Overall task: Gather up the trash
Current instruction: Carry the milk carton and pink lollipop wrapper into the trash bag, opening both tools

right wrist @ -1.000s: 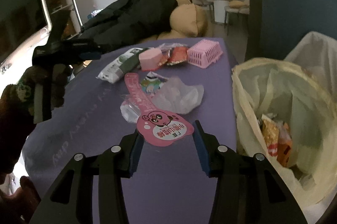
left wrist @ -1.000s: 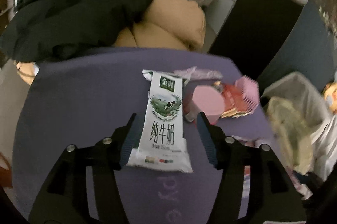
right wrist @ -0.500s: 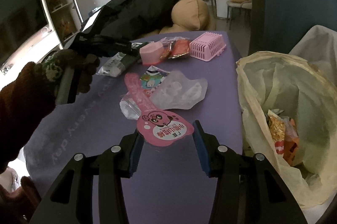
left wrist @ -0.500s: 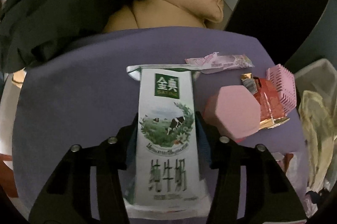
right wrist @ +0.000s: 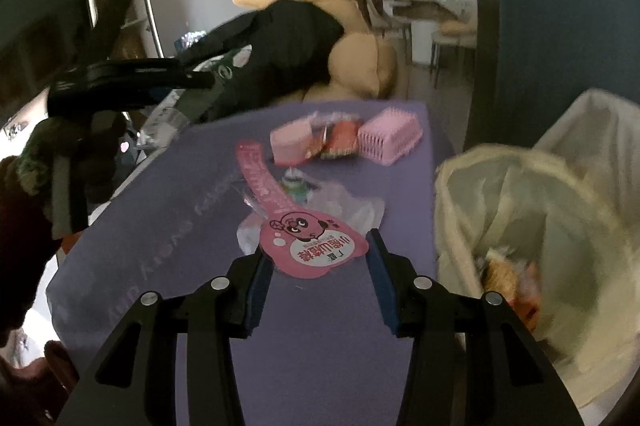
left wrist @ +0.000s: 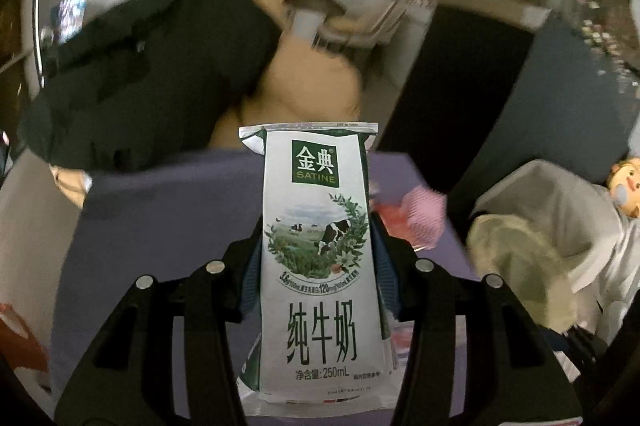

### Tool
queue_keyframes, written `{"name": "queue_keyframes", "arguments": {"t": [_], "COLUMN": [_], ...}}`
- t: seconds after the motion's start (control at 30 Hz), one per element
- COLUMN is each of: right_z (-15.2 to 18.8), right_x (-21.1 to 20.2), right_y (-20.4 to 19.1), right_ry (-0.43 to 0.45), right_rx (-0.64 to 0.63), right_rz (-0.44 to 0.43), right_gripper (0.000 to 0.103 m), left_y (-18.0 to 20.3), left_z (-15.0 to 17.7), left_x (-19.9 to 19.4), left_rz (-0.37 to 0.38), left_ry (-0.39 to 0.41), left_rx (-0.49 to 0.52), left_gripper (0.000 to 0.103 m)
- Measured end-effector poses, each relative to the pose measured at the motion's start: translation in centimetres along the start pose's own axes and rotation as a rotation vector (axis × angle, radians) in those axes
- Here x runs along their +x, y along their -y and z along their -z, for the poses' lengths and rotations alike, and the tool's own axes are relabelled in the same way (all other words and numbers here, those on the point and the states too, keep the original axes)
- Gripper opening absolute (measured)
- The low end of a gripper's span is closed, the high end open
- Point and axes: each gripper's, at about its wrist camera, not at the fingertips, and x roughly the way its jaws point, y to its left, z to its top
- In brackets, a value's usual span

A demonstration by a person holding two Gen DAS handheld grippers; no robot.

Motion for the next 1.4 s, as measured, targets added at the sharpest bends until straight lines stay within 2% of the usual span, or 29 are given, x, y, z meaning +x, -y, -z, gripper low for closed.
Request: {"name": "queue_keyframes", "arguments": {"t": [0.2, 0.4, 0.5, 0.63, 0.9, 1.07, 1.4], "right_z": [-2.5, -3.7, -3.5, -2.7, -1.0, 0.3, 1.5], "right_x": [-4.6, -8.5, -10.5, -12.4, -14.5, -14.7, -13.2], "right_y": [1.8, 4.9, 6.9, 9.7, 14.4, 17.0, 19.4], "right_ry": [0.112, 0.193, 0.221, 0.243, 0.265, 0.262, 0.218], "right_rx": [-0.040, -0.052, -0.035, -0.007, 0.088, 0.140, 0.199], "right_rz": [0.077, 0.171, 0.211, 0.271, 0.348, 0.386, 0.394], "right_gripper": [0.044, 0.044, 0.044, 0.044, 0.044, 0.044, 0.044], "left_y": [5.1, 10.3, 13.2, 17.3, 22.6, 24.4, 26.6], "left_z": [-0.9, -1.0, -0.5, 0.5, 2.7, 4.1, 6.4], "left_x": [-4.2, -5.8, -5.4, -3.2, 1.6, 5.0, 11.2], "left_rz": [0.099, 0.221, 0.253, 0.311, 0.427, 0.449, 0.425], "left_ry": [0.123, 0.196, 0.213, 0.171, 0.076, 0.034, -0.046], "left_rx": [0.042, 0.034, 0.053, 0.050, 0.029, 0.018, -0.029], "left_gripper": [0.046, 0.046, 0.046, 0.046, 0.046, 0.046, 0.046]}}
